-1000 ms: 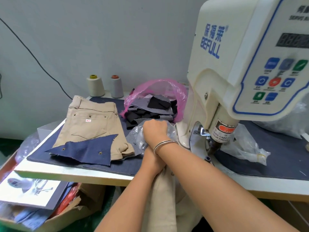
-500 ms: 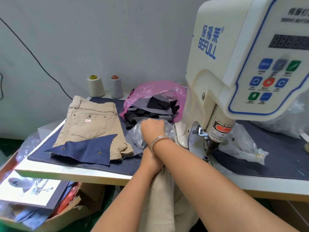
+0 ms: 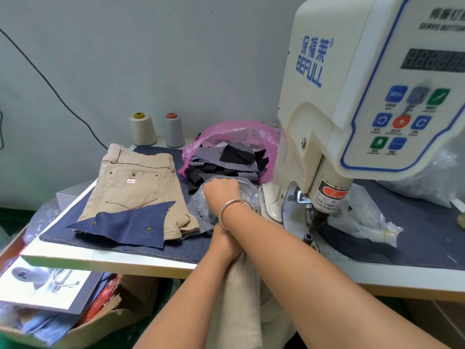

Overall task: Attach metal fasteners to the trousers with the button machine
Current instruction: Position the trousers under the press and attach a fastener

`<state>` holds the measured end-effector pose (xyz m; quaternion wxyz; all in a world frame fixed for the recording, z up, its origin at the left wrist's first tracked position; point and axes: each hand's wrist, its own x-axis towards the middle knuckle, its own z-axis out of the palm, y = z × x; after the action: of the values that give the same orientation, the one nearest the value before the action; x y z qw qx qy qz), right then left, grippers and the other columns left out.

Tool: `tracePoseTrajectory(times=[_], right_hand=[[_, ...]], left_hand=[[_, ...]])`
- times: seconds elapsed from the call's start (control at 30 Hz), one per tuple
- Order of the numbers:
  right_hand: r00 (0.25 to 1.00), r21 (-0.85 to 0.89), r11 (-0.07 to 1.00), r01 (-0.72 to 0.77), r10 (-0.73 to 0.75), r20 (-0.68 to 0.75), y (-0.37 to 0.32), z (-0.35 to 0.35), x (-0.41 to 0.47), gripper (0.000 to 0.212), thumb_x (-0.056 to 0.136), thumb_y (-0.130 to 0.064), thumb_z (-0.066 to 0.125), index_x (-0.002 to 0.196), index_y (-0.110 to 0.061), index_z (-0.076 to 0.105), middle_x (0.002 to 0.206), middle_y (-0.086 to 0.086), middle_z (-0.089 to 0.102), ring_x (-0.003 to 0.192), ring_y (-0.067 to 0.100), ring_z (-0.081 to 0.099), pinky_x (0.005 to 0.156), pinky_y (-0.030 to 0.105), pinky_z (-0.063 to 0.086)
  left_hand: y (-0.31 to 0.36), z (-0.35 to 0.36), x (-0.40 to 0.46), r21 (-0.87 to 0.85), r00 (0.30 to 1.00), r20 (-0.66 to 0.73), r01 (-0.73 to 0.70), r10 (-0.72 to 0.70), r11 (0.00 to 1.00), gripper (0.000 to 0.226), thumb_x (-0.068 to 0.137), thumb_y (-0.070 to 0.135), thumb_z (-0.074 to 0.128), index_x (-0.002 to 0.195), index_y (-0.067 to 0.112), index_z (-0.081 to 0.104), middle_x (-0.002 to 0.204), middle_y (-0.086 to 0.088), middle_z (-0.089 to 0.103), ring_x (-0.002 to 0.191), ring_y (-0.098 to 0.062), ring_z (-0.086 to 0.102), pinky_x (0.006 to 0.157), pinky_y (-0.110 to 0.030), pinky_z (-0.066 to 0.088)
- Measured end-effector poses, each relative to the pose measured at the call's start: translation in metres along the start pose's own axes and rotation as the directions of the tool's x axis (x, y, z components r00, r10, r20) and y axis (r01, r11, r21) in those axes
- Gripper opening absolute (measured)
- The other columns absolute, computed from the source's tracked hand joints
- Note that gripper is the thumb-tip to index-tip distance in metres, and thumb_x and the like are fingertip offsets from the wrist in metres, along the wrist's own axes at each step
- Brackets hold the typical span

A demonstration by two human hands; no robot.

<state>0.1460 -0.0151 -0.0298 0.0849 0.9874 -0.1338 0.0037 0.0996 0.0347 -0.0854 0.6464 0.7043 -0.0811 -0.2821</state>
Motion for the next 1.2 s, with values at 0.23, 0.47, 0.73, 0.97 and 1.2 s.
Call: tracePoseTrajectory(times=[0.23, 0.47, 0.73, 0.97, 1.2], right_hand=[[0.990, 0.097, 0.995, -0.009, -0.005, 0.139, -0.001, 0.003, 0.007, 0.040, 0.074, -0.022, 0.074, 0.112, -0.017, 0.062, 0.110, 0.001, 0.065, 0.102, 0.025, 0.063, 0.063, 0.034, 0.039], [0.998, 0.111, 0.992, -0.067, 0.064, 0.030, 0.004, 0.010, 0.002, 0.025, 0.079, -0.013, 0.069, 0.103, -0.014, 0.066, 0.105, 0.003, 0.066, 0.100, 0.023, 0.063, 0.066, 0.030, 0.042], [0.994, 0.274, 0.955, -0.113, 0.112, 0.019, 0.011, 0.010, -0.002, 0.023, 0.083, -0.012, 0.064, 0.106, -0.010, 0.066, 0.109, 0.009, 0.066, 0.102, 0.028, 0.063, 0.067, 0.031, 0.042], [0.956, 0.644, 0.755, -0.120, 0.263, -0.131, 0.021, 0.013, -0.018, 0.010, 0.084, -0.008, 0.050, 0.084, -0.005, 0.060, 0.091, 0.014, 0.066, 0.089, 0.030, 0.059, 0.072, 0.034, 0.043], [0.959, 0.710, 0.695, -0.116, 0.265, -0.103, 0.027, 0.019, -0.022, 0.028, 0.084, -0.001, 0.050, 0.103, -0.013, 0.066, 0.103, 0.008, 0.068, 0.097, 0.023, 0.060, 0.076, 0.025, 0.040]], left_hand=[[-0.001, -0.001, -0.005, 0.145, 0.993, 0.031, -0.116, 0.113, 0.983, 0.021, 0.091, -0.009, 0.050, 0.088, 0.010, 0.057, 0.084, 0.000, 0.056, 0.085, -0.018, 0.051, 0.078, -0.031, 0.048], [0.000, -0.004, -0.006, 0.094, 0.996, 0.053, -0.075, 0.070, 0.993, 0.025, 0.091, -0.002, 0.054, 0.080, 0.020, 0.050, 0.080, 0.001, 0.052, 0.085, -0.017, 0.050, 0.087, -0.035, 0.043], [-0.001, -0.004, -0.012, 0.439, 0.968, 0.050, -0.243, 0.246, 0.865, 0.034, 0.086, -0.008, 0.057, 0.119, 0.001, 0.056, 0.112, -0.016, 0.062, 0.090, -0.016, 0.053, 0.078, -0.026, 0.046], [0.005, -0.002, -0.016, 0.570, 0.916, 0.191, -0.396, 0.353, 0.720, 0.012, 0.088, 0.011, 0.053, 0.081, 0.021, 0.053, 0.096, -0.015, 0.066, 0.085, -0.023, 0.057, 0.070, -0.029, 0.041], [0.004, -0.003, -0.016, 0.681, 0.913, 0.223, -0.397, 0.341, 0.615, 0.014, 0.091, 0.010, 0.049, 0.093, 0.010, 0.062, 0.095, -0.016, 0.064, 0.093, -0.031, 0.060, 0.068, -0.025, 0.036]])
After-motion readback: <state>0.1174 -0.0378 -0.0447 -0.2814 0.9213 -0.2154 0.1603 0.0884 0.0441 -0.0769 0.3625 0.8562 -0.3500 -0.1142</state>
